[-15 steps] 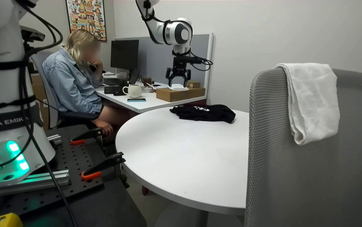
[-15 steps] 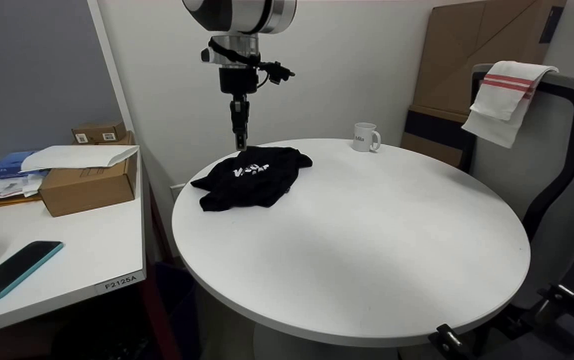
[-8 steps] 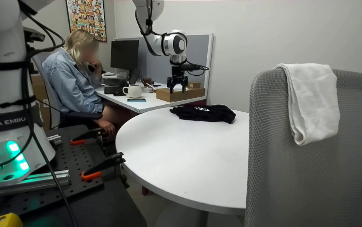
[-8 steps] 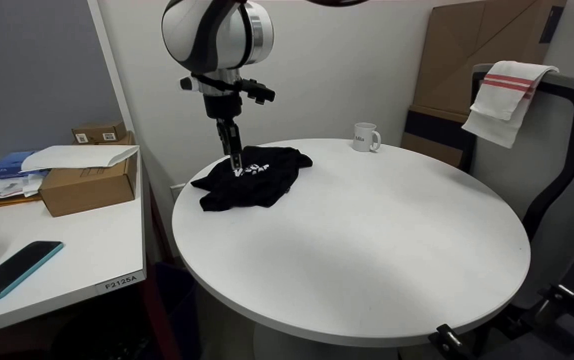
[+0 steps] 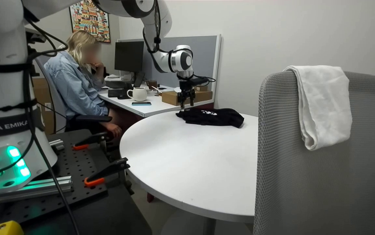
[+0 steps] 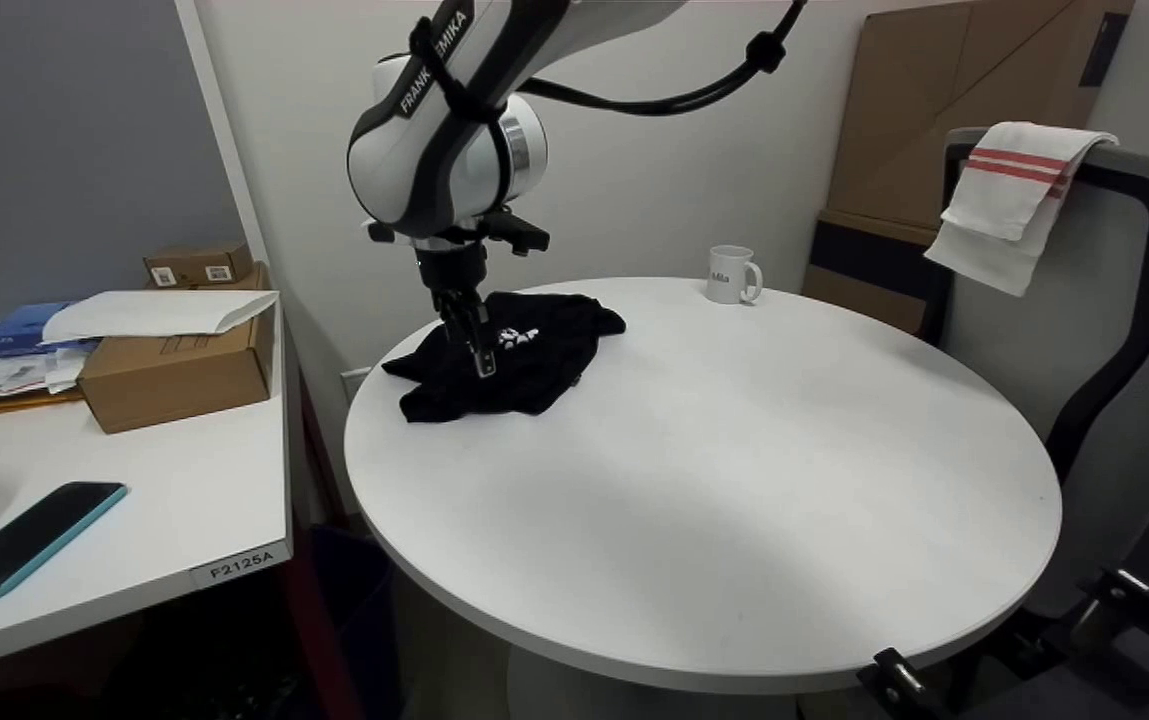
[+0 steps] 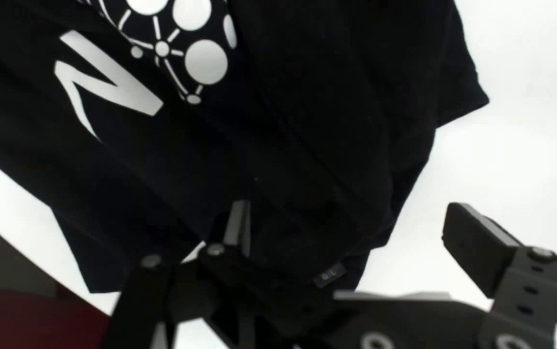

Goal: Unfold the t-shirt and hang it on the chair's backrest

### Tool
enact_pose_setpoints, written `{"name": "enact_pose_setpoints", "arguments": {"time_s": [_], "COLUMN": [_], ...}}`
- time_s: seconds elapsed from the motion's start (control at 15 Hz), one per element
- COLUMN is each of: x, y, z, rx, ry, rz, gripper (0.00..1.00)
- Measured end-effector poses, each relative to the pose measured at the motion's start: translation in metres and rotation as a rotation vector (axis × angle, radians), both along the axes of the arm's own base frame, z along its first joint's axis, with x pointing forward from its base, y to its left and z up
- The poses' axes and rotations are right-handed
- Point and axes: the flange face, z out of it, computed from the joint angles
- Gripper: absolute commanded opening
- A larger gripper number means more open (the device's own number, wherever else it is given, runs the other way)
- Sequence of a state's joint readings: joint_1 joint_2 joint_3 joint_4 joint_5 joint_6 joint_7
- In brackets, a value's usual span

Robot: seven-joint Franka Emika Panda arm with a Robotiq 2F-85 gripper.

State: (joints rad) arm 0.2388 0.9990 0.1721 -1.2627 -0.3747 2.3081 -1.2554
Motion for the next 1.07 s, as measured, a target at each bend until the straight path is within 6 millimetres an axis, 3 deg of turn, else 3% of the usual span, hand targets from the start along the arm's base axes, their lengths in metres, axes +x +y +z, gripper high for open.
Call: {"name": "enact_pose_setpoints", "arguments": {"time_s": [0.07,0.13,0.2,0.53,0.8,0.87,1.07], "x": [0.002,0.003,0.005,0.010,0.013,0.015,0.019], "y": [0.000,0.001,0.001,0.001,0.004,0.005,0.008], "z": [-0.005,-0.010,-0.014,-0.028,-0.025,-0.022,-0.007], "rx": [0.002,0.003,0.004,0.000,0.011,0.017,0.045], "ry": [-0.007,-0.012,-0.017,-0.034,-0.057,-0.067,-0.093], "rz": [0.009,0.018,0.025,0.040,0.044,0.045,0.022], "gripper": [1.00,0.91,0.74,0.38,0.06,0.01,0.00]}}
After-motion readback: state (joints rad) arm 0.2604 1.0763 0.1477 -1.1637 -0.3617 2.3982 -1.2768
